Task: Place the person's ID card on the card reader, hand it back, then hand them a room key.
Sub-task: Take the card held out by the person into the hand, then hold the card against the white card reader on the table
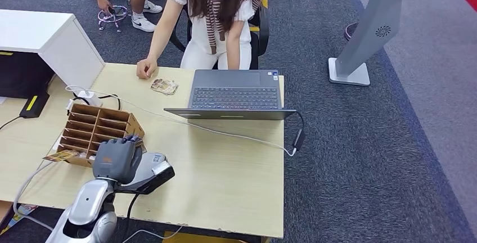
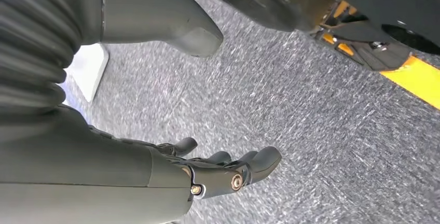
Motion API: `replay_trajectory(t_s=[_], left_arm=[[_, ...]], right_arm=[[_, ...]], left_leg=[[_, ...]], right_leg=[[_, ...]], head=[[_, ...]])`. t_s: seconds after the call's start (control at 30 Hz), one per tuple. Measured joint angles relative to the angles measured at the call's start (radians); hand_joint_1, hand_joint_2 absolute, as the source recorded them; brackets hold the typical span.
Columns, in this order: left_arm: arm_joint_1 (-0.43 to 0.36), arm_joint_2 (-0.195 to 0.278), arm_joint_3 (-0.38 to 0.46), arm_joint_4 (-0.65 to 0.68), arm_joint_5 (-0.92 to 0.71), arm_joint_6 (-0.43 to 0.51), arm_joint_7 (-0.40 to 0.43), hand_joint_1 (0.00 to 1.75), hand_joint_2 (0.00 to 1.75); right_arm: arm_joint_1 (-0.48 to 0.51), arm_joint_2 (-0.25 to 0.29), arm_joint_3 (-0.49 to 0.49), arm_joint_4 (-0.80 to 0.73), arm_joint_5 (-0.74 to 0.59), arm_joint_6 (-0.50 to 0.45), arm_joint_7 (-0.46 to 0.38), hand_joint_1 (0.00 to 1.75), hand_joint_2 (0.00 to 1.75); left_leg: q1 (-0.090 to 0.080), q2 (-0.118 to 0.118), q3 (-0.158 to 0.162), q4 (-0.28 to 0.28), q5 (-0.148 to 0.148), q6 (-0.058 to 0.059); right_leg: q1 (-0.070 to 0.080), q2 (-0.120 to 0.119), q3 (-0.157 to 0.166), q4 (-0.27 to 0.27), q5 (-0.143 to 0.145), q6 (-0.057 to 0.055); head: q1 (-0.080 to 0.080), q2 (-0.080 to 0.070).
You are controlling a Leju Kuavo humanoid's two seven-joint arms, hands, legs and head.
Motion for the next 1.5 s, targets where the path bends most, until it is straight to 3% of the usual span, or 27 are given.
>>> replay_trajectory(t_s=[0.43,1.0,1.5], left_arm=[[0.002,-0.002,0.026,0.08,-0.015,-0.068,0.036,1.75,1.75],[-0.001,-0.009,0.029,0.107,-0.015,-0.077,0.038,1.75,1.75],[-0.001,-0.048,0.029,0.107,-0.001,-0.048,0.018,1.75,1.75]], right_arm=[[0.001,0.0,0.001,0.0,0.014,-0.01,0.014,0.0,1.75],[0.001,0.0,0.009,0.0,0.018,-0.011,0.017,0.0,1.75],[0.0,0.009,0.011,0.001,0.016,-0.015,0.014,0.0,1.75]], left_leg=[[0.0,0.0,0.0,0.0,0.0,0.0],[0.0,0.0,0.001,0.0,0.0,0.0],[0.0,0.0,0.001,0.0,0.0,0.0]], right_leg=[[0.0,0.0,0.0,0.0,0.0,0.0],[0.0,0.0,0.0,0.0,0.0,0.0],[0.0,0.0,0.0,0.0,0.0,0.0]], head=[[0.0,0.0],[0.0,0.0],[0.0,0.0]])
